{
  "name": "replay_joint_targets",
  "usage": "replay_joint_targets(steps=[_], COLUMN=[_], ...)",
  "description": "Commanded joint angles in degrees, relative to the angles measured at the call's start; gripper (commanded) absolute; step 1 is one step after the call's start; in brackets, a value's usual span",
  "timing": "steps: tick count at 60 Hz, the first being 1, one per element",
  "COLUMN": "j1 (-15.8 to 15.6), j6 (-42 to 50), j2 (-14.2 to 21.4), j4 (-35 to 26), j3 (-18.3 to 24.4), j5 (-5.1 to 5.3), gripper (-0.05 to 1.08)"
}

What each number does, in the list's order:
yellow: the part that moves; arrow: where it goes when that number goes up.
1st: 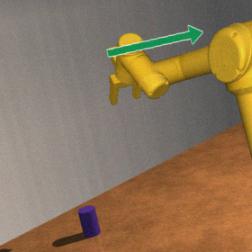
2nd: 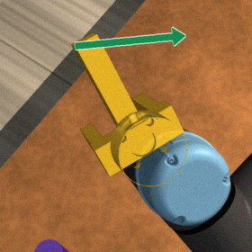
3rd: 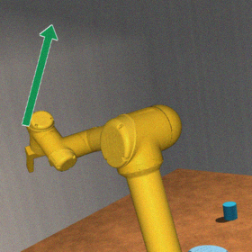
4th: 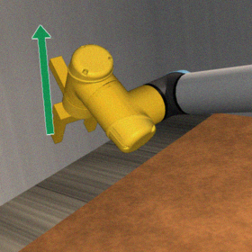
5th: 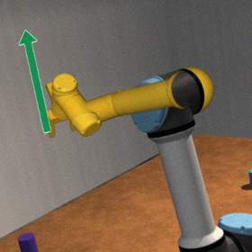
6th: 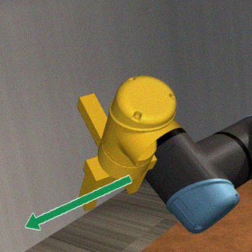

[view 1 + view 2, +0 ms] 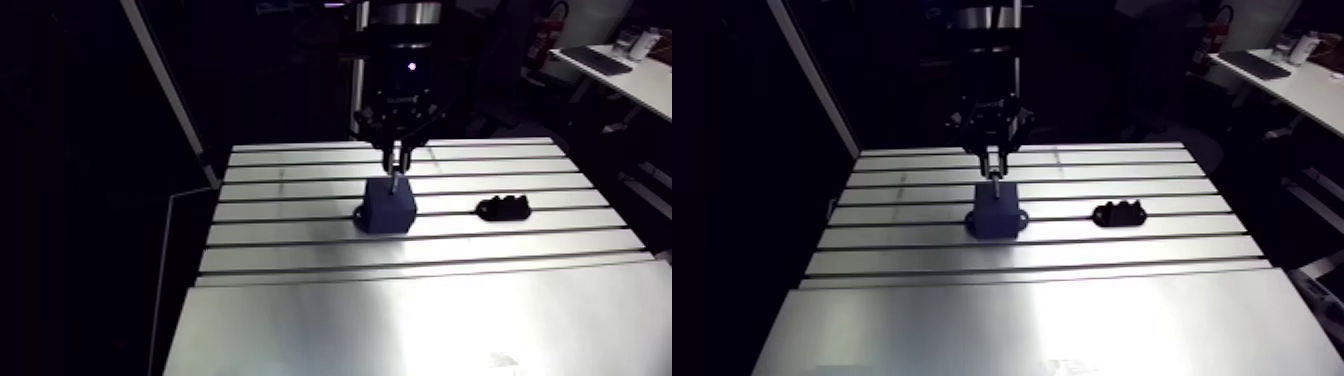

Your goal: Pick up the M10 bolt and insert it into the hole until fully seated.

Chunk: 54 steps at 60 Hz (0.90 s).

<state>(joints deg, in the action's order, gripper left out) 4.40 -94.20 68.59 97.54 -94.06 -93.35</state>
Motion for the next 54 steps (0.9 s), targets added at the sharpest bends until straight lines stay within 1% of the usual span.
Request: replay_joint_targets(steps=[1,17,54], j1=[0.0,-0.1,0.2], j6=[-0.1,-0.1,0.2], j2=[0.0,0.1,0.0], j4=[0.1,0.1,0.3], j3=[-0.1,-0.1,-0.8], j5=[0.04,-0.04,0.14], gripper=[1.08,1.08,1.08])
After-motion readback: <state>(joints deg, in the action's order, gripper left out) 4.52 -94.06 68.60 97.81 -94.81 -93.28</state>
